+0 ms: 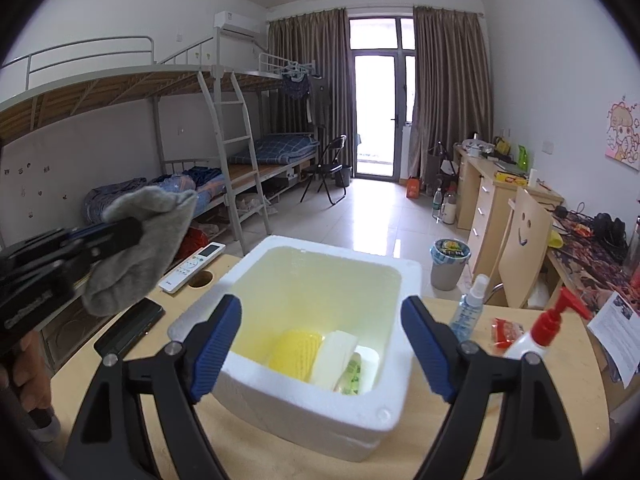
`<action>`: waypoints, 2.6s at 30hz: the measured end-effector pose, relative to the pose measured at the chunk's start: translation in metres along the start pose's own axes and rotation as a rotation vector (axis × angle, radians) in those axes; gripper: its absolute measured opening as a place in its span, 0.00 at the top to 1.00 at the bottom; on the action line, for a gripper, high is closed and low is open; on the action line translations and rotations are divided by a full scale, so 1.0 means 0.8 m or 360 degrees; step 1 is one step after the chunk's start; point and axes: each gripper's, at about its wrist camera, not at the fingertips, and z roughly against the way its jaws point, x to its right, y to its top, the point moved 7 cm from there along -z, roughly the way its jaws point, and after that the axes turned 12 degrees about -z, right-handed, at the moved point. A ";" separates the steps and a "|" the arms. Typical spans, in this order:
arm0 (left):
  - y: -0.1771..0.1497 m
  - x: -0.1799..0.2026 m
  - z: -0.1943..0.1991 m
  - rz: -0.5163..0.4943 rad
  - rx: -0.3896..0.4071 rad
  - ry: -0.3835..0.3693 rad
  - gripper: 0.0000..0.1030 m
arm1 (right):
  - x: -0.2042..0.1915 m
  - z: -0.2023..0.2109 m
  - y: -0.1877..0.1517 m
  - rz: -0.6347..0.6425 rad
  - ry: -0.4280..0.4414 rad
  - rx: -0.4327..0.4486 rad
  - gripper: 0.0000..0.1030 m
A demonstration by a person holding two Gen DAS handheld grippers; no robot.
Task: Organize soft objects
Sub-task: 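Lower the grey sock into the foam box and open the left gripper, then withdraw both tools from the box back toward the blue mask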
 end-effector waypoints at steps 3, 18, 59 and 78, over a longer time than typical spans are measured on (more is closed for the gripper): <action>0.004 0.008 -0.004 -0.0011 0.0004 -0.0017 0.92 | 0.007 0.011 0.000 0.0007 -0.0026 0.0020 0.17; 0.021 0.064 -0.033 -0.0079 0.0000 -0.0141 0.92 | 0.054 0.061 -0.012 -0.0059 -0.0135 0.0072 0.16; 0.033 0.095 -0.024 -0.0067 0.0046 -0.0122 0.01 | 0.100 0.114 -0.029 -0.0187 -0.0265 0.0162 0.16; 0.038 0.095 0.083 -0.0088 0.0177 -0.0114 0.01 | 0.060 0.184 -0.031 -0.0132 -0.0256 0.0284 0.10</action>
